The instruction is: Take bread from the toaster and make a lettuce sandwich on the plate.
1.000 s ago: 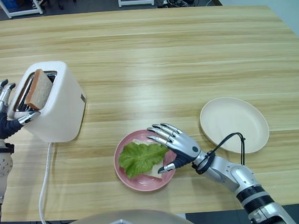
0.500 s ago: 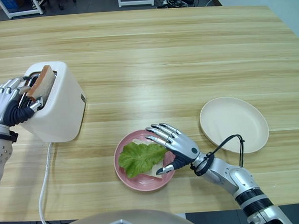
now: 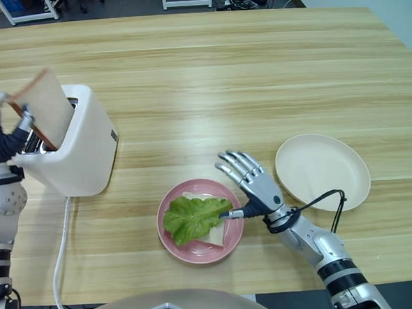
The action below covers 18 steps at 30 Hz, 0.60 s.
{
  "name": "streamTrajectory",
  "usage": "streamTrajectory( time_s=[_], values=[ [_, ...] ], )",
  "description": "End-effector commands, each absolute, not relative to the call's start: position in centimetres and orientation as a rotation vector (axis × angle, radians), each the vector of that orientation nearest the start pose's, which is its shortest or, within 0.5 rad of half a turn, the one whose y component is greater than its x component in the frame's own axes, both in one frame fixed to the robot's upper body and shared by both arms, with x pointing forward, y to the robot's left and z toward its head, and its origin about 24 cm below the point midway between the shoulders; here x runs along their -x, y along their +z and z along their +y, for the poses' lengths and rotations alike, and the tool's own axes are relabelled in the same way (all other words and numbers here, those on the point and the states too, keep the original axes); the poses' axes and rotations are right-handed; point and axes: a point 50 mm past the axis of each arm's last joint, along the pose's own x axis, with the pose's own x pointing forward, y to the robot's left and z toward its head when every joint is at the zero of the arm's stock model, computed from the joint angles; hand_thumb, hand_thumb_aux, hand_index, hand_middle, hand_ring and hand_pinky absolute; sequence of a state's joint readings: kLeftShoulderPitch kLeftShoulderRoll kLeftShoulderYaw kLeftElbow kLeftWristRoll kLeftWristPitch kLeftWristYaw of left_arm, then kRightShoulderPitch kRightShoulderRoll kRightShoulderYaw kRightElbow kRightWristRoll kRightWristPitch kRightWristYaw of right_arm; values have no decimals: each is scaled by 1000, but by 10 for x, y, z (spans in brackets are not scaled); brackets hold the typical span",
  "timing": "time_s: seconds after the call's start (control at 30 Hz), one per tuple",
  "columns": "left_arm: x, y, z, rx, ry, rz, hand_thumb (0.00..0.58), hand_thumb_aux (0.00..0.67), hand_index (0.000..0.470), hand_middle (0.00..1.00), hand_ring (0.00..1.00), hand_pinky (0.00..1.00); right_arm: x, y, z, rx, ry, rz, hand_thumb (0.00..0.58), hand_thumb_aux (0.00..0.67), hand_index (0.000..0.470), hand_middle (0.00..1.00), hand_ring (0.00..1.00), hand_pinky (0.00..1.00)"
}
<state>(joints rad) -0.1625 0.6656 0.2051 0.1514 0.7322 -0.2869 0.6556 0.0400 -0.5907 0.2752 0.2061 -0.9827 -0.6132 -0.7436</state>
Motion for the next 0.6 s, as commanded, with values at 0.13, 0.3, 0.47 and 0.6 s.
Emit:
streamTrajectory(
  time_s=[0.13,0.3,0.47,0.6],
  values=[
    [-251,175,240,-912,539,-1027,580,670,470,1000,1000,1000,-209,40,-189,1104,64,-787,0,0,0,0,0,0],
    [-242,148,202,-674,185,-935,580,670,470,1000,1000,1000,-205,51,-183,999,106,-847,0,0,0,0,0,0],
    [-223,105,158,-389,-116,-715,580,670,470,1000,1000,1000,-199,66,-174,823,193,-912,0,0,0,0,0,0],
    [-209,80,127,-243,-274,-575,580,670,470,1000,1000,1000,-196,71,-169,767,271,-924,0,0,0,0,0,0]
  ],
)
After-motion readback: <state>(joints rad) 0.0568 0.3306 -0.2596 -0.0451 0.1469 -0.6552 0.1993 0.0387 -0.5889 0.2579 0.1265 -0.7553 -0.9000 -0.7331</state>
